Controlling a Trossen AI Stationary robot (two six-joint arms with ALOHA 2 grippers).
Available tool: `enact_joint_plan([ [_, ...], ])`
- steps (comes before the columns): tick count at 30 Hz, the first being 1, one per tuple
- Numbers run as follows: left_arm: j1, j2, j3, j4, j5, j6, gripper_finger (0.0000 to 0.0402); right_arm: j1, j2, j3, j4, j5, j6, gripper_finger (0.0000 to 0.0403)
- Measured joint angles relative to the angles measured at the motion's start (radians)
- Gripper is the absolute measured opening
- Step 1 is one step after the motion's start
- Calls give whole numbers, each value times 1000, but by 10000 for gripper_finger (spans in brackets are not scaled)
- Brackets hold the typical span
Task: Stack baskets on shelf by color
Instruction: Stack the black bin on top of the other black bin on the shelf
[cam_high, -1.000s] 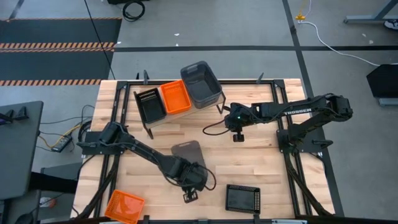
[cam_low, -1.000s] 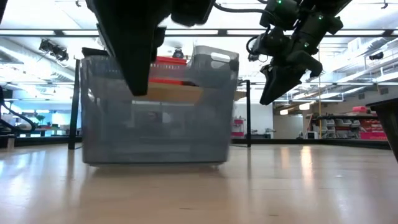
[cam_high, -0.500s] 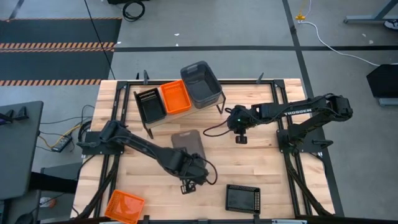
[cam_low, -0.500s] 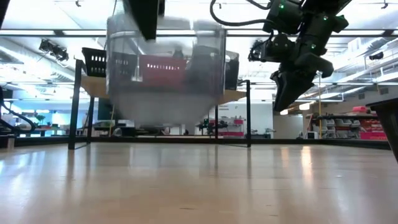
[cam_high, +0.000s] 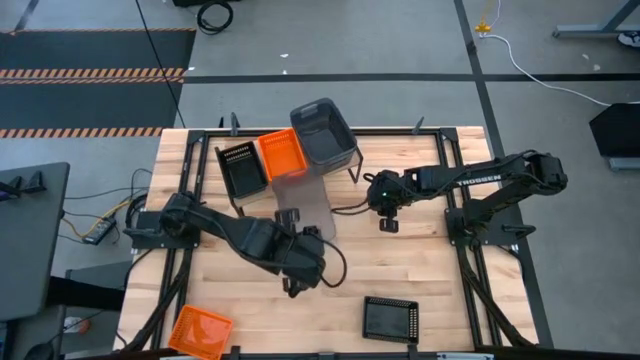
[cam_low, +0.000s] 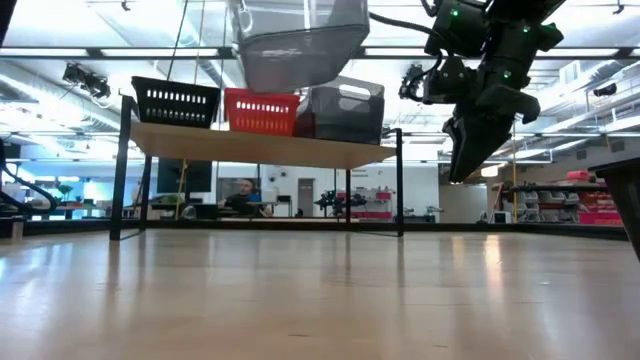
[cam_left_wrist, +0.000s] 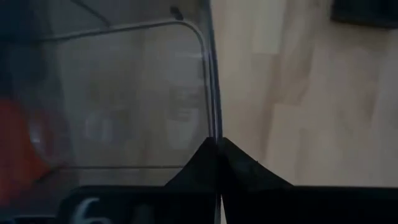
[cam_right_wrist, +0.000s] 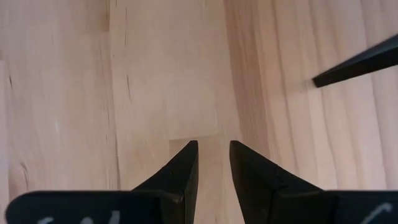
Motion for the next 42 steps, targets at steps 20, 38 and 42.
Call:
enact_joint_plan([
  [20, 246, -60, 64, 21, -224, 442, 6, 104, 0, 0, -9, 1, 177, 99],
  [38, 572, -119, 57, 236, 27, 493, 6, 264, 0, 0, 14, 77, 385, 99],
  [42, 599, -119, 57, 256, 89, 480, 6, 290, 0, 0, 14, 113, 401, 99],
])
